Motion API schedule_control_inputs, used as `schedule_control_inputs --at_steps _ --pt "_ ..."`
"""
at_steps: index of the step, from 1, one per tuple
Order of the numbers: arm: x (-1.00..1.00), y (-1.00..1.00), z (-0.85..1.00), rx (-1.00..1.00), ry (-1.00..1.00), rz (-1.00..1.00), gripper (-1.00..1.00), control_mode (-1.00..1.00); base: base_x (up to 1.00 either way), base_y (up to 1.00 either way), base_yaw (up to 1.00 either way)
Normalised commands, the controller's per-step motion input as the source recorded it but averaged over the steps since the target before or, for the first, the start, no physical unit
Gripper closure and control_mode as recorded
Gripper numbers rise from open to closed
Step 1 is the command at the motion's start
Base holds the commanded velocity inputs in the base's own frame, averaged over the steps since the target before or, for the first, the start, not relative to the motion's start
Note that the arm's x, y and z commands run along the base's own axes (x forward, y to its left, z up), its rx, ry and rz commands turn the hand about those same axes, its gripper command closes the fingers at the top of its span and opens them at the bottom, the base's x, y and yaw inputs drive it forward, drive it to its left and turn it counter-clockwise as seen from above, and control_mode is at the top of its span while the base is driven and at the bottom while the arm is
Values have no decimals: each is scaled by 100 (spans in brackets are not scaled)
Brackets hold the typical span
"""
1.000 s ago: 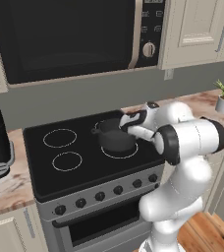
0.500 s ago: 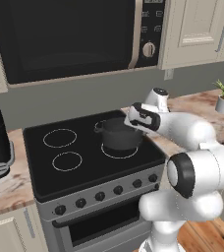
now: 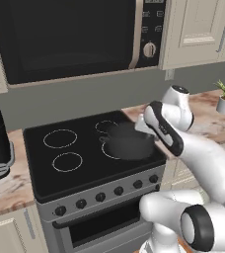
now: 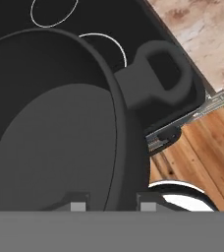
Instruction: Move the pot and pan from the stove into the sink.
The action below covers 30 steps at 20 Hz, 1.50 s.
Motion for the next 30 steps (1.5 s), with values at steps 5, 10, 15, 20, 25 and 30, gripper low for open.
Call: schedule_control_inputs --at_steps 5,10,15,20,25,30 --pt "-84 -7 15 4 -8 17 100 -100 0 0 0" --pt "-75 -8 9 4 -23 14 100 -100 0 0 0" --pt "-48 0 2 3 -34 6 100 -100 0 0 0" --pt "0 0 0 0 0 0 100 -100 0 0 0" --pt "-4 0 0 0 0 0 100 100 -8 0 1" --pt "0 0 0 0 0 0 100 100 -45 3 32"
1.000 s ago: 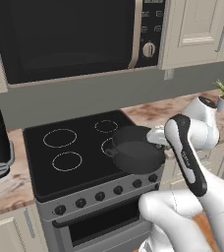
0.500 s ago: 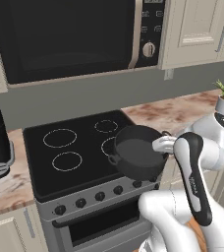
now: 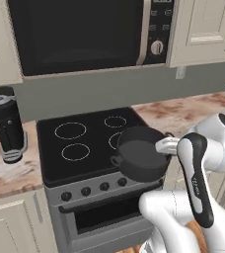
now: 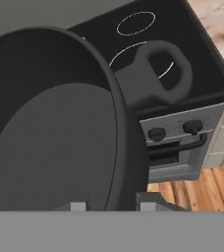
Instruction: Move the pot and pan from the stove into the sink.
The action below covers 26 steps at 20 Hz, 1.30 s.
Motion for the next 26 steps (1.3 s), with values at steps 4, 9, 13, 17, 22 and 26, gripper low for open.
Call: schedule_control_inputs --at_steps 4,9,13,17,22,26 --pt "0 0 0 0 0 0 100 100 -22 0 46" --pt "0 0 0 0 0 0 100 100 -16 0 48" --pt "0 0 0 0 0 0 100 100 -16 0 48" --pt "0 0 0 0 0 0 100 100 -11 0 50" --pt "0 0 0 0 0 0 100 100 -7 0 50" --pt "0 0 0 0 0 0 100 100 -8 0 50"
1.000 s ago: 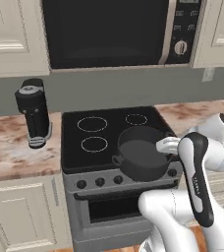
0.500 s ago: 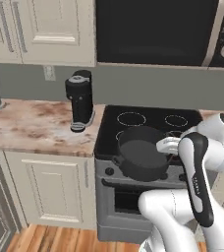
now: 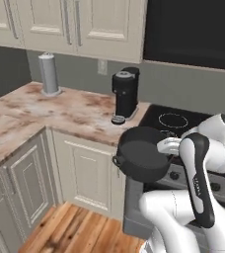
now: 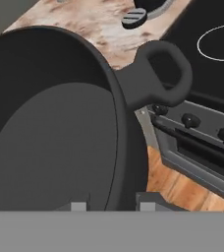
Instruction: Move the pot and pan from the stove into the sink.
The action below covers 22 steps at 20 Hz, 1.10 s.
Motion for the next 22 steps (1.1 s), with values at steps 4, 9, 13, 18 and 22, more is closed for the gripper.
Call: schedule_control_inputs --at_steps 4,9,13,18,22 --pt "0 0 0 0 0 0 100 100 -7 0 50" --pt "0 0 0 0 0 0 100 100 -5 0 50" --pt "0 0 0 0 0 0 100 100 -1 0 50" --pt "0 0 0 0 0 0 100 100 -2 0 50" --pt "0 0 0 0 0 0 100 100 -5 1 49"
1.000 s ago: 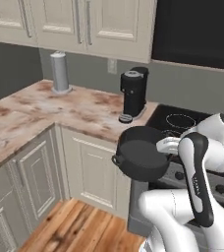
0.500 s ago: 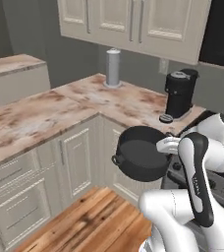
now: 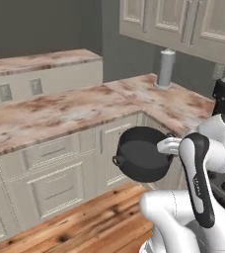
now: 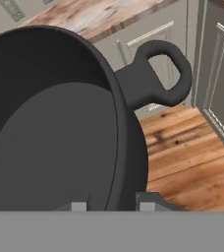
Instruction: Move the pot and pan from the stove into the sink.
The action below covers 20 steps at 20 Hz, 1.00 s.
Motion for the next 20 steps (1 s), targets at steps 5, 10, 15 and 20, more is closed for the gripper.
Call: schedule_control_inputs --at_steps 5,10,15,20 --pt "0 0 0 0 0 0 100 100 -6 5 48" --pt "0 0 0 0 0 0 100 100 -12 2 44" --pt "0 0 0 0 0 0 100 100 -5 0 8" --pt "0 0 0 0 0 0 100 100 66 22 -2"
